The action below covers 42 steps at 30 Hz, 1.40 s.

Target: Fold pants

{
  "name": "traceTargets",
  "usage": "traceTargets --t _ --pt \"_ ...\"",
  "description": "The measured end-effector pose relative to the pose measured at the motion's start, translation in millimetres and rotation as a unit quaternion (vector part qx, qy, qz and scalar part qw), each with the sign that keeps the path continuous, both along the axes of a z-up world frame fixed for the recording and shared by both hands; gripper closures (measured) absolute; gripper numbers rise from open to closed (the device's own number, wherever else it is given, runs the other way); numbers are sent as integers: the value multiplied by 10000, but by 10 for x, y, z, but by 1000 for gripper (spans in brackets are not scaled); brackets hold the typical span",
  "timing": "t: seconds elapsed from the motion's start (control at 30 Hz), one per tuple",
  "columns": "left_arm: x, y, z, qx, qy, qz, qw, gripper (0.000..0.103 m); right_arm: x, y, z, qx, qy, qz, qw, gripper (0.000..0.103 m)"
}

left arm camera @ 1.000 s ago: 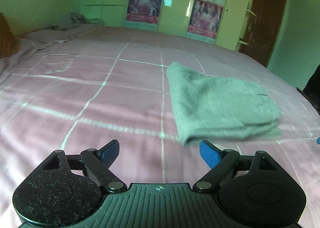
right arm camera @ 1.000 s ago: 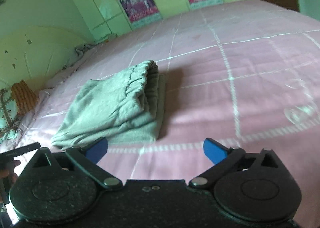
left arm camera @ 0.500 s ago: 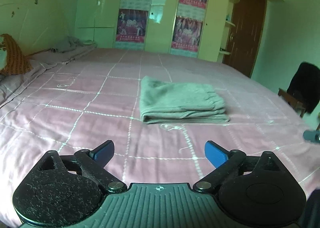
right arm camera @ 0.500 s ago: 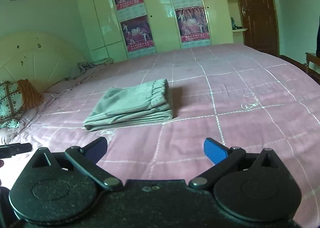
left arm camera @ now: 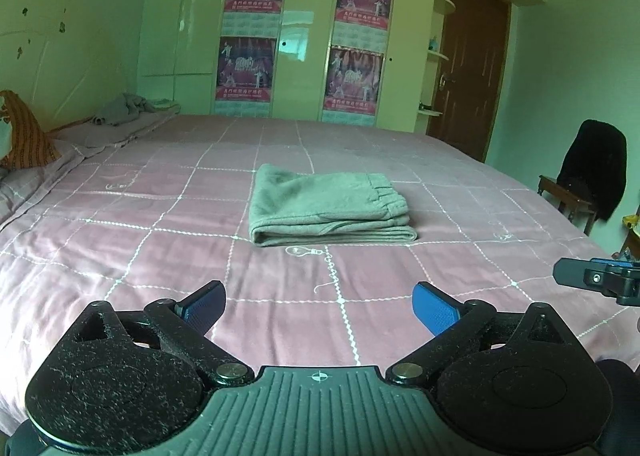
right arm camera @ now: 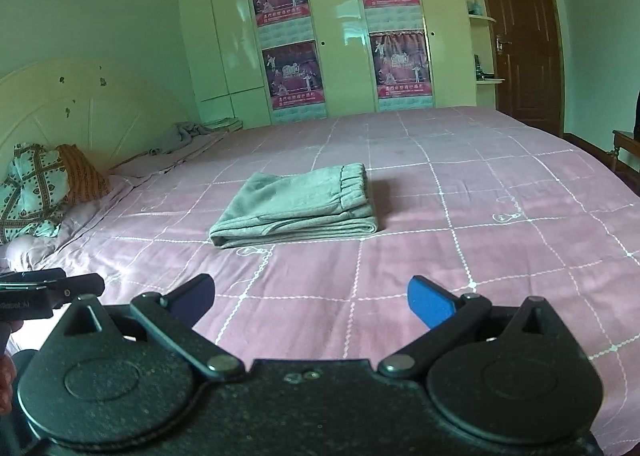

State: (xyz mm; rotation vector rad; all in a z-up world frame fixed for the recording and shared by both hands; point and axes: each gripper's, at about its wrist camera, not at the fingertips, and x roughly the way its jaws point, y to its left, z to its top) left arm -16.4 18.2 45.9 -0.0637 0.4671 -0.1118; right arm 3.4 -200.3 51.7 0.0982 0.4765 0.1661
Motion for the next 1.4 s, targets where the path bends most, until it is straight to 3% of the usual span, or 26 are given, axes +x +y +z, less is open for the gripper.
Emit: traceTargets --t 1.4 --pt "-6 -89 -88 -8 133 -17 9999 4 31 0 -92 2 -6 -51 10000 1"
